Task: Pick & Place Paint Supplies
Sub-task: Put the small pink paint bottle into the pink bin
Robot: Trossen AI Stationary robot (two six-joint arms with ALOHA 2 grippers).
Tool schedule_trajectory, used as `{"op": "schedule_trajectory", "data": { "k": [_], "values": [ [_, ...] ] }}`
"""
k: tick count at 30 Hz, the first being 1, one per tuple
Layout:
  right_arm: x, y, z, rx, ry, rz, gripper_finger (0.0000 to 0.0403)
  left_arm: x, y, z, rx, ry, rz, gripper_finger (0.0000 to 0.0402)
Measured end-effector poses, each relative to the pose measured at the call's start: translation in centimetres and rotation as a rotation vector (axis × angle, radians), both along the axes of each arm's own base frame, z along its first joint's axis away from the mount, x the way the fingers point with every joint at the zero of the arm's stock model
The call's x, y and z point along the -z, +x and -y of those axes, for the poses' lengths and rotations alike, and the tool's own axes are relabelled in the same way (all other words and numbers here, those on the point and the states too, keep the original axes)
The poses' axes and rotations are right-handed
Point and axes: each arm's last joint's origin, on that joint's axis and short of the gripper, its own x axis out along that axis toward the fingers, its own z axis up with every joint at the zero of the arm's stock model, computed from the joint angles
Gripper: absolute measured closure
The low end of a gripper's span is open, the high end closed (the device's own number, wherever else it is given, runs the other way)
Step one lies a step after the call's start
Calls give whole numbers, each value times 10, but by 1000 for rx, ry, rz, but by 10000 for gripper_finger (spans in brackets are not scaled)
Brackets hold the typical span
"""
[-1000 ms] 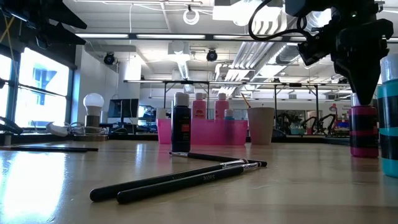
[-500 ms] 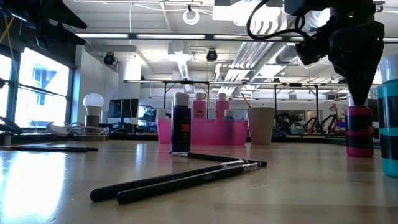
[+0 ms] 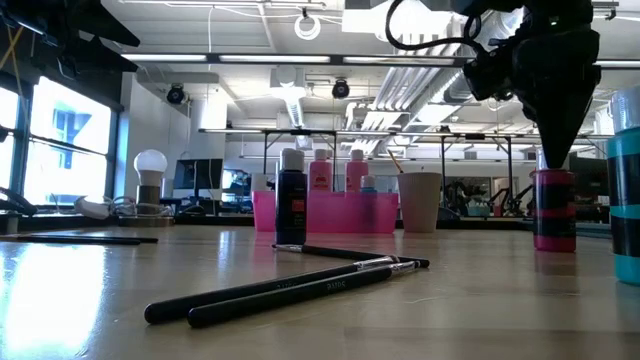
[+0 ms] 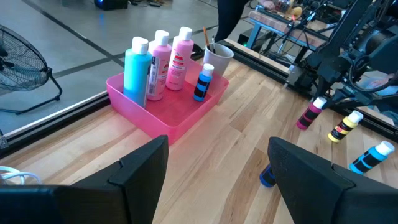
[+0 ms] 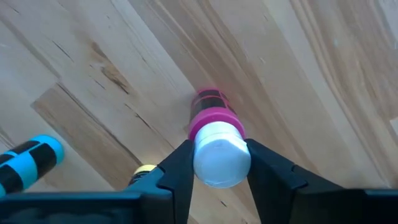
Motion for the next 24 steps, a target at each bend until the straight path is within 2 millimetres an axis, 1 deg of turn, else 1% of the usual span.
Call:
{"op": "schedule_trajectory", "data": {
  "k": [5, 8, 11, 14, 17, 24],
  "values": [
    [0, 2, 0, 2, 5, 22, 287, 0, 0, 0, 0, 0, 0, 130],
    [-1, 4, -1, 3, 9, 39, 279, 0, 0, 0, 0, 0, 0, 130],
    [-6, 7, 0, 6, 11, 62, 275, 0, 0, 0, 0, 0, 0, 130],
    [-17, 14, 4, 19, 19, 100, 285, 0, 0, 0, 0, 0, -1, 130],
    [-32, 22, 12, 14, 17, 156, 289, 0, 0, 0, 0, 0, -1, 130],
    [-76, 38, 41, 15, -3, 303, 276, 0, 0, 0, 0, 0, -1, 130]
  ]
}}
